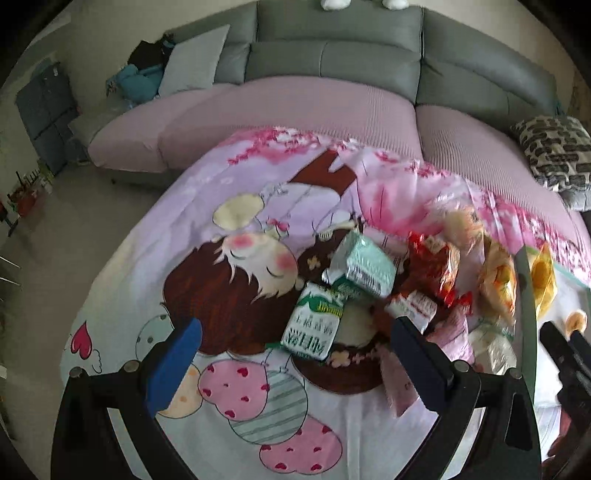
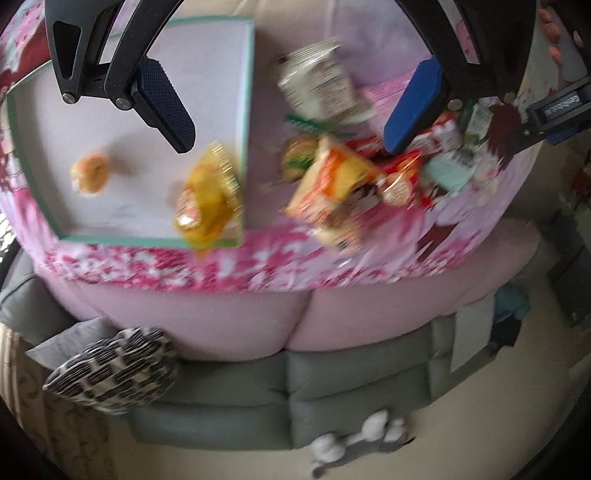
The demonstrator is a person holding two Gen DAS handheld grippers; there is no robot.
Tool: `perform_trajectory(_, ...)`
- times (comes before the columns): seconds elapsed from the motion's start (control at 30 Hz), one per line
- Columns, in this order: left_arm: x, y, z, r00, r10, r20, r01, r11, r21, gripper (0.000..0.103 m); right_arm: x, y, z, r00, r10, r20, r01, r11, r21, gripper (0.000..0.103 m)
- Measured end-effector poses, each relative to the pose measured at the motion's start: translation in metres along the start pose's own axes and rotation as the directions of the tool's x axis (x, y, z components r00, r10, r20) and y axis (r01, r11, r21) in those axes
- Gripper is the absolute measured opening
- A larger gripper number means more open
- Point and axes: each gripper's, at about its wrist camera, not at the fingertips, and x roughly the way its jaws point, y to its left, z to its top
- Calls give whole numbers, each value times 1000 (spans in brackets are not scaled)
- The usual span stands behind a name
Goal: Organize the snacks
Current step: 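Move both open tools back from the tray to the snack pile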
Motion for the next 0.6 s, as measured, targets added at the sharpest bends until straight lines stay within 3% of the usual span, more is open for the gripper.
perform_trajectory(0.1, 7, -1, -2, 999, -22, -25, 22, 1000, 2, 102, 8, 10, -11, 998, 42, -51, -42, 999, 5, 103)
perform_trajectory(0.37, 26, -7, -1, 995, -56, -82, 56, 998, 0, 102, 22, 23, -25, 992, 48, -116, -55, 997, -54, 103)
perform_trajectory(0.5, 38, -4, -1, 989, -78, -122, 75, 997, -33, 102, 34, 23, -30, 987, 49, -155, -58, 997, -56, 96)
perform_trajectory(0.6, 37, -1, 3, 989, -99, -111, 91, 993, -70, 102, 41, 21, -31, 982, 57, -179, -67, 997, -47, 92)
